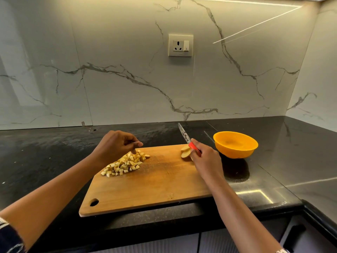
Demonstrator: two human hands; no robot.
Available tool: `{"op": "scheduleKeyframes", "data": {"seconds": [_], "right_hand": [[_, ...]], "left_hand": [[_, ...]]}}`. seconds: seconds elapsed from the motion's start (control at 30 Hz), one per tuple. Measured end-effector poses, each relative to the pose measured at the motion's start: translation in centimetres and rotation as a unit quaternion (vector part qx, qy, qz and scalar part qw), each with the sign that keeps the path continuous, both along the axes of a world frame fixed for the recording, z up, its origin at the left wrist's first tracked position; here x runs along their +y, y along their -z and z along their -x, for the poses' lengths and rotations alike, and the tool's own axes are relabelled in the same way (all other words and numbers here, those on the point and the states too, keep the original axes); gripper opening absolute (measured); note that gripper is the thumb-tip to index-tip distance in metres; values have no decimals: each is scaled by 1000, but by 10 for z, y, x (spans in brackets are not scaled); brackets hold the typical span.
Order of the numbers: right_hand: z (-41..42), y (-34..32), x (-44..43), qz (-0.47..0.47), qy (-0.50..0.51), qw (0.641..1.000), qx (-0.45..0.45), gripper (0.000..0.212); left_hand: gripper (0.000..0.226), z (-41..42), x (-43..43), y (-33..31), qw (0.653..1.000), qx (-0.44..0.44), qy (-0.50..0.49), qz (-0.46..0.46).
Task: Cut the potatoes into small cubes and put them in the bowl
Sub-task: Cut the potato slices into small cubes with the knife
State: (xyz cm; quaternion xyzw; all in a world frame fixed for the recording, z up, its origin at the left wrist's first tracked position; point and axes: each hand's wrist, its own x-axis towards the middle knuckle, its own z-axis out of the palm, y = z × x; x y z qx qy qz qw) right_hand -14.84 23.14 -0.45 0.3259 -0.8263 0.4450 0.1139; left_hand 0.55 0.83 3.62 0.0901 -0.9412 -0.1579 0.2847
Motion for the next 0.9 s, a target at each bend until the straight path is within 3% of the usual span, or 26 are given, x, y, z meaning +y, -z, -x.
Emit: {"op": "scheduleKeyframes", "data": {"seconds": [0.1,0.17,0.3,0.47,0.63,0.9], "right_hand": [[19,-2,7,26,31,999,11,40],[30,1,10,37,53,998,2,40],[34,5,10,35,51,998,1,40],[36,9,11,18,43,999,23,42],[37,11,11,20,41,998,37,42],[41,11,10,25,30,998,44,42]], "left_hand": [[24,17,7,1,1000,0,20,-14],[43,32,16,0,999,-20,42,3],[47,76,36,-5,990,-127,59,10],[56,130,56,-2,964,-252,85,-23],[58,160,51,-2,914,-362,154,-99],[40,165,38,-2,938,-293,155,-105]]}}
